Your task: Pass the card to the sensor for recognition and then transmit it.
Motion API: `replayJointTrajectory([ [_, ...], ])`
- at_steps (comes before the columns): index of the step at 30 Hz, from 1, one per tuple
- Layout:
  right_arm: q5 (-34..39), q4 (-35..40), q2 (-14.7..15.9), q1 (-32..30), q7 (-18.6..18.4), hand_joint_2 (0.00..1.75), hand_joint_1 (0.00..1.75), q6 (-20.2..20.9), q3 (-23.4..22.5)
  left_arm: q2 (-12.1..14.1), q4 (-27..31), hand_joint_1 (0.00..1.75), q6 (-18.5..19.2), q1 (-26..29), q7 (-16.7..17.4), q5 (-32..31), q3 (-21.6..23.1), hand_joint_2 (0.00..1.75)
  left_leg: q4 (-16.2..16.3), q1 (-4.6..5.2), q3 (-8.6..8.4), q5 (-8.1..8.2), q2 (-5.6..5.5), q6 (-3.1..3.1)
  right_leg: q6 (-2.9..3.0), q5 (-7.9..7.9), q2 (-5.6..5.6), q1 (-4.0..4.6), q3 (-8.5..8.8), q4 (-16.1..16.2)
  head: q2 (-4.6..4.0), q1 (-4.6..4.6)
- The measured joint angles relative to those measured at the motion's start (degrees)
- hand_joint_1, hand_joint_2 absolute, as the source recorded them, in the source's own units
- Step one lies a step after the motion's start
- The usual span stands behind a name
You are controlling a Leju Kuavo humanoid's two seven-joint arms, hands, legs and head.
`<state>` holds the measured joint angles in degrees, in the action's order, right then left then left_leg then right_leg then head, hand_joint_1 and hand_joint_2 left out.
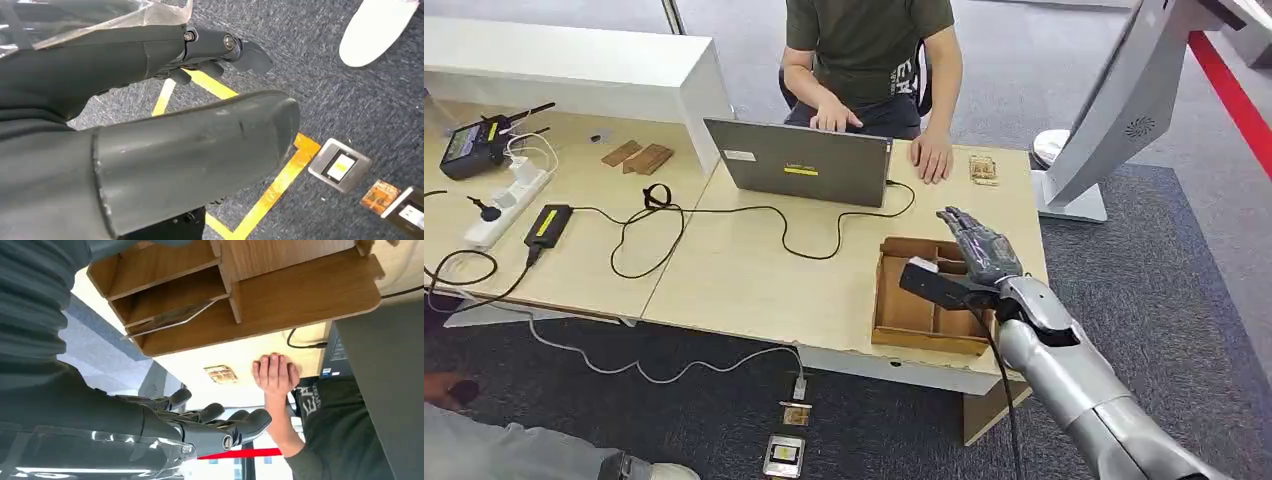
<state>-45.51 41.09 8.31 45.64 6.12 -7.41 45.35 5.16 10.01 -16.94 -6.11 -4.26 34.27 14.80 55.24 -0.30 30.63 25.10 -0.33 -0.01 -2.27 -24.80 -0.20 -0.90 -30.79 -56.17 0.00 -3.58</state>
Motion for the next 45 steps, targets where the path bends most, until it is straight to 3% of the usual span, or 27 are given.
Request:
replayJointTrajectory([
  [17,-1.8,-2.6,0.3,0.4,0.0,1.75,0.0,0.0,0.0,-1.2,0.0,0.0,-3.8,0.0,2.0,-0.5,1.2,0.0,0.0,0.0,0.0,0.0,0.0,0.0,0.0,0.0,0.0,0.0,-0.01,0.0,0.0,0.0],
  [26,-1.8,-3.5,2.0,1.8,-0.2,1.75,0.0,-0.5,-0.1,-0.7,0.0,0.0,-0.7,0.0,-0.1,1.0,1.2,0.0,0.0,0.0,0.0,0.0,0.0,0.0,0.0,0.0,0.0,0.0,-0.01,0.0,0.0,-0.02],
  [35,-1.8,-3.6,3.5,2.7,-0.5,1.75,0.0,-0.5,-0.3,-0.4,0.0,0.0,-1.2,0.0,0.7,1.3,1.2,0.0,0.0,0.0,0.0,0.0,0.0,0.0,0.0,0.0,0.0,0.0,-0.01,0.0,0.0,0.0],
  [45,-1.8,-3.5,3.3,2.7,-0.1,1.75,0.0,0.3,-0.6,-0.4,0.0,0.0,-2.4,-0.1,2.2,1.3,1.3,0.0,0.0,0.0,0.0,0.0,0.0,0.0,0.0,0.0,0.0,0.0,-0.01,0.0,0.0,0.0],
])
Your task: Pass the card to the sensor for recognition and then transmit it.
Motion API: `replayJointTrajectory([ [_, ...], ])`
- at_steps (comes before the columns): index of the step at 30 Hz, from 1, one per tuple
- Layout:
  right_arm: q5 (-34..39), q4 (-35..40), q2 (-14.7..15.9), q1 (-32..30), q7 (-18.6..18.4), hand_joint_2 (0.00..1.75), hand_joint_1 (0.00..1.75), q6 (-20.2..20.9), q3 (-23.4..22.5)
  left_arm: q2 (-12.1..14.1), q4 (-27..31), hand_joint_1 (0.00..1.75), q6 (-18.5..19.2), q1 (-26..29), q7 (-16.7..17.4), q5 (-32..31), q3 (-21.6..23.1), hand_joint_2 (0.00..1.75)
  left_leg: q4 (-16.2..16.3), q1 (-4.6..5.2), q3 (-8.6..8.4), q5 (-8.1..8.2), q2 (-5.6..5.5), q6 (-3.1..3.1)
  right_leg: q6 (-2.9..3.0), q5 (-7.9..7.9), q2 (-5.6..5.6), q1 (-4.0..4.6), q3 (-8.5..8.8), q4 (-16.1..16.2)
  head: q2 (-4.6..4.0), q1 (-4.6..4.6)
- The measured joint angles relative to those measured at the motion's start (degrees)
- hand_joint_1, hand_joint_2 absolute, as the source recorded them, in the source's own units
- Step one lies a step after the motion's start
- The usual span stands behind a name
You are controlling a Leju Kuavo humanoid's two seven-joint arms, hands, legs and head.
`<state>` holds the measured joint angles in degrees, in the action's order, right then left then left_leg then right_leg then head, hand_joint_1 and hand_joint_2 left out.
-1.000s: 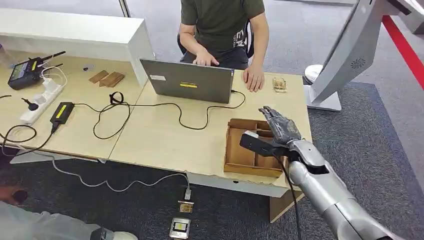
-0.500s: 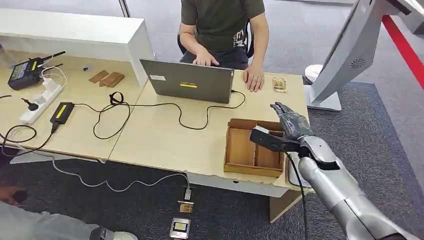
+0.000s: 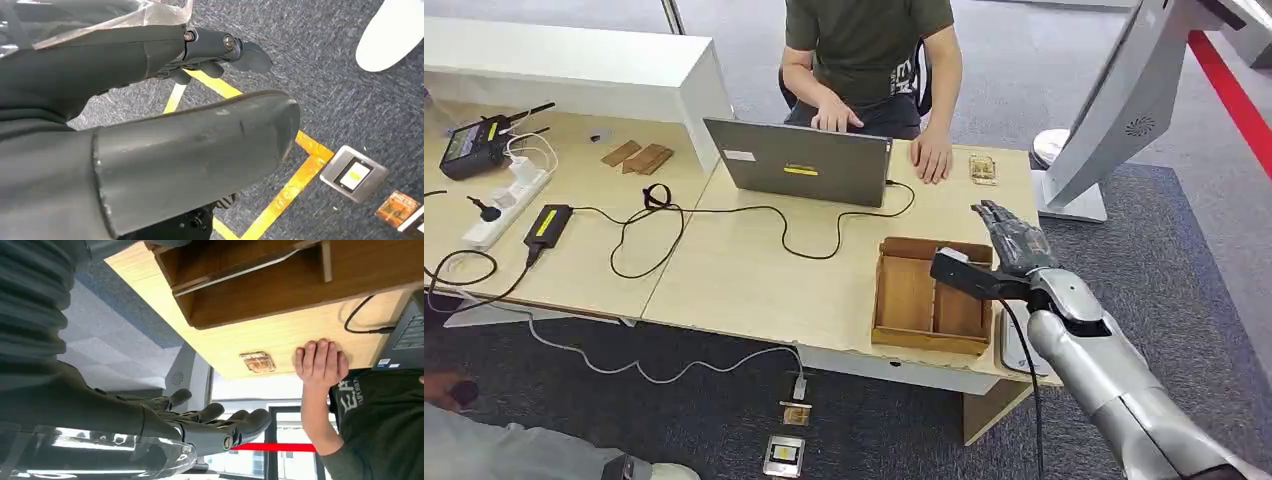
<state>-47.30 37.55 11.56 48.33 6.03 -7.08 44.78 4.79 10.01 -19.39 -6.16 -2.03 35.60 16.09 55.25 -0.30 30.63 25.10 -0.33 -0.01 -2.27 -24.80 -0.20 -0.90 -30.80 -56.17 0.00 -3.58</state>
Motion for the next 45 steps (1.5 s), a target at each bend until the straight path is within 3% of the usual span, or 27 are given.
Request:
replayJointTrajectory([
  [20,0.9,4.3,-1.0,-0.7,-0.7,1.75,0.0,4.8,0.5,0.0,0.0,0.0,-0.8,-0.2,0.8,0.3,0.1,0.0,0.0,0.0,0.0,0.0,0.01,0.0,0.0,0.0,0.0,0.0,-0.01,0.0,0.0,0.0],
  [45,1.0,4.9,0.1,-1.7,-2.2,1.75,0.0,4.9,0.5,0.1,0.0,0.0,0.3,-0.2,-0.7,0.9,1.0,0.0,0.0,0.0,0.0,0.0,0.01,0.0,0.0,0.0,0.01,0.0,-0.02,0.0,0.0,0.0],
])
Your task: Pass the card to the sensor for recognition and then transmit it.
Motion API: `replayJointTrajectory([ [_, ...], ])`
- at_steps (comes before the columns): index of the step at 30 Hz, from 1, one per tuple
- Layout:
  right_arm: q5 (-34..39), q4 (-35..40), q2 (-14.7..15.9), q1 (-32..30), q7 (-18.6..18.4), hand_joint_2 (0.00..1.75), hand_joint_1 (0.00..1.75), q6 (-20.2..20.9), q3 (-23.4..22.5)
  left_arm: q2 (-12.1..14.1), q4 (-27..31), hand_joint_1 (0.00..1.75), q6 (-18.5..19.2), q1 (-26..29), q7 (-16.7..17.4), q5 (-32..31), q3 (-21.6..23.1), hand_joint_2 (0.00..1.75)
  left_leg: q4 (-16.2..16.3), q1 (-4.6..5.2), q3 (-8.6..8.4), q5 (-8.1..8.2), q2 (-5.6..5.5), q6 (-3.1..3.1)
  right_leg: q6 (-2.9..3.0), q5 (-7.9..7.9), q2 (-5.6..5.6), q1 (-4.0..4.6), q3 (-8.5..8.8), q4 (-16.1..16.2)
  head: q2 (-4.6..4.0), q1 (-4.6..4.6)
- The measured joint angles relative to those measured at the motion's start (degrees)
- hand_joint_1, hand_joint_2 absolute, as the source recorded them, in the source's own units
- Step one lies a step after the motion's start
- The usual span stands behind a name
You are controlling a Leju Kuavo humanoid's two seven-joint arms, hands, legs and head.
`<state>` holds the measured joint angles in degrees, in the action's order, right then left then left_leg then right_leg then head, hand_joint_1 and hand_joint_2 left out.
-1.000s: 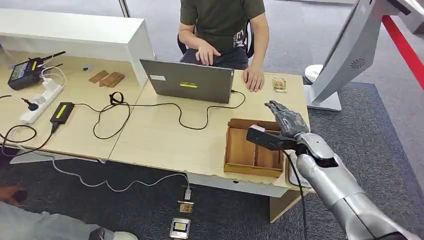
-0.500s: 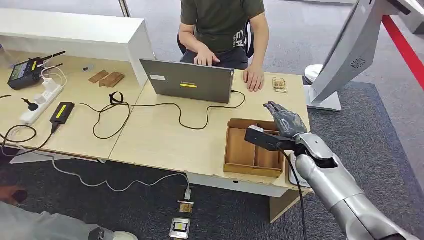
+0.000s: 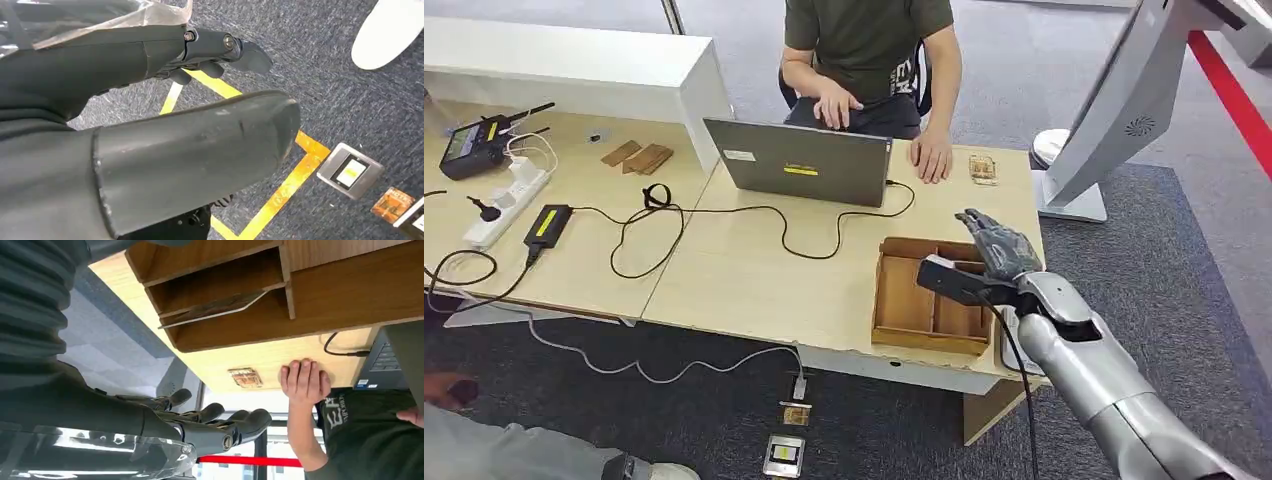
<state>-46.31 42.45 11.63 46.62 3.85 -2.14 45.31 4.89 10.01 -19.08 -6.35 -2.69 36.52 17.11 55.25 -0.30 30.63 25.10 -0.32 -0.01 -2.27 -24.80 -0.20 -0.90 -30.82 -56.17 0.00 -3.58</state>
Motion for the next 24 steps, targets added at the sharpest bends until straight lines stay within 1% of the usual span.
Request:
replayJointTrajectory([
  [8,-0.1,0.1,0.0,-0.2,-0.1,1.75,0.0,-0.1,0.0,0.0,0.0,0.0,-0.1,0.0,0.1,0.1,0.1,0.0,0.0,0.0,0.0,0.0,0.0,0.0,0.0,0.0,0.0,0.0,0.0,0.0,0.0,0.0],
  [15,-0.2,0.1,0.1,-0.2,-0.1,1.75,0.0,-0.4,0.0,0.5,0.0,0.0,1.3,0.0,-0.1,0.4,0.2,0.0,0.0,0.0,0.0,0.0,0.0,0.0,0.0,0.0,0.0,0.0,0.0,0.0,0.0,0.0],
  [24,-0.5,0.1,0.2,-0.2,0.0,1.75,0.0,-0.5,0.0,0.7,0.0,0.0,1.3,0.0,0.1,0.5,0.2,0.0,0.0,0.0,0.0,0.0,0.0,0.0,0.0,0.0,0.0,0.0,0.0,0.0,0.0,0.0],
])
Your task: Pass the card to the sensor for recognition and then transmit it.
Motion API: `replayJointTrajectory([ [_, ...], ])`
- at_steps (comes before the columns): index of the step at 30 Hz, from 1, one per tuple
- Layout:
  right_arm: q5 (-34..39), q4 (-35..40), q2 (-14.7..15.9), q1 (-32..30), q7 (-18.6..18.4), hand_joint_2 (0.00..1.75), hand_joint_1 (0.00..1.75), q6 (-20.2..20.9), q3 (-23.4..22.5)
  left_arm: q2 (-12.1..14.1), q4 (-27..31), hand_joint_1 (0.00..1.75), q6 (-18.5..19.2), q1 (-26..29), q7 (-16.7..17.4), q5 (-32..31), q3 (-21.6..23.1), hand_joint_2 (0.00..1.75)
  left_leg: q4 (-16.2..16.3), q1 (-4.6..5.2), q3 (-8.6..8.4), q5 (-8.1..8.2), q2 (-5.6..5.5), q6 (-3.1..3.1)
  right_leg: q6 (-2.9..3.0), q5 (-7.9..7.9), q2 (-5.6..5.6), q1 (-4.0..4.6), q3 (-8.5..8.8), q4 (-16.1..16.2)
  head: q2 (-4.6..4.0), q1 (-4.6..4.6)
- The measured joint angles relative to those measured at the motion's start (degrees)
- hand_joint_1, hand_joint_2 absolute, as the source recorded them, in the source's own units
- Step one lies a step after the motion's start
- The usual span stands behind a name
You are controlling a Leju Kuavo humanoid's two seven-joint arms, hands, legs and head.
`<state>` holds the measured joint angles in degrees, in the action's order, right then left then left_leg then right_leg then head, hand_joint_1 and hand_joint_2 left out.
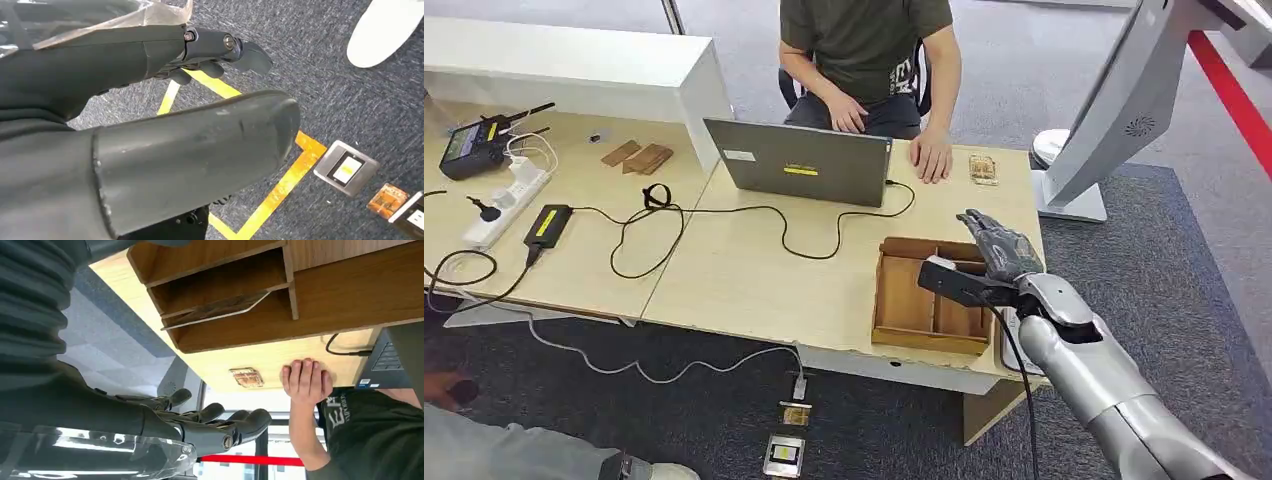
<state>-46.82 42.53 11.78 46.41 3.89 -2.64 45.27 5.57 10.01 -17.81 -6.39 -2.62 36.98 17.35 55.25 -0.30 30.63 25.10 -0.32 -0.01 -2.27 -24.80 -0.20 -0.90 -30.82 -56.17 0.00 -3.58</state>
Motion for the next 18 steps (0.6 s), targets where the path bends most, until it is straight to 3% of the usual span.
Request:
replayJointTrajectory([
  [2,-0.3,0.1,0.0,0.0,0.2,1.75,0.0,0.1,0.0,0.0,0.0,0.0,-0.2,0.0,0.4,-0.2,0.1,0.0,0.0,0.0,0.0,0.0,0.0,0.0,0.0,0.0,0.0,0.0,0.0,0.0,0.0,0.0],
  [3,-0.5,0.2,0.0,-0.1,0.3,1.75,0.65,0.2,0.0,0.0,0.0,0.0,-0.3,0.0,0.6,-0.2,0.2,0.0,0.0,0.0,0.0,0.0,0.0,0.0,0.0,0.0,0.0,0.0,0.0,0.0,0.0,0.0],
  [4,-0.5,0.3,0.0,-0.1,0.3,1.75,1.75,0.3,0.0,0.0,0.0,0.0,-0.5,0.0,0.9,-0.2,0.2,0.0,0.0,0.0,0.0,0.0,0.0,0.0,0.0,0.0,0.0,0.0,0.0,0.0,0.0,0.0],
  [18,-0.7,0.6,0.1,-0.5,0.4,1.75,1.75,1.5,0.0,0.3,0.0,0.0,0.3,-0.2,0.0,0.2,0.3,0.0,0.0,0.0,0.0,0.0,0.0,0.0,0.0,0.0,0.0,0.0,0.0,0.0,0.0,-0.02],
])
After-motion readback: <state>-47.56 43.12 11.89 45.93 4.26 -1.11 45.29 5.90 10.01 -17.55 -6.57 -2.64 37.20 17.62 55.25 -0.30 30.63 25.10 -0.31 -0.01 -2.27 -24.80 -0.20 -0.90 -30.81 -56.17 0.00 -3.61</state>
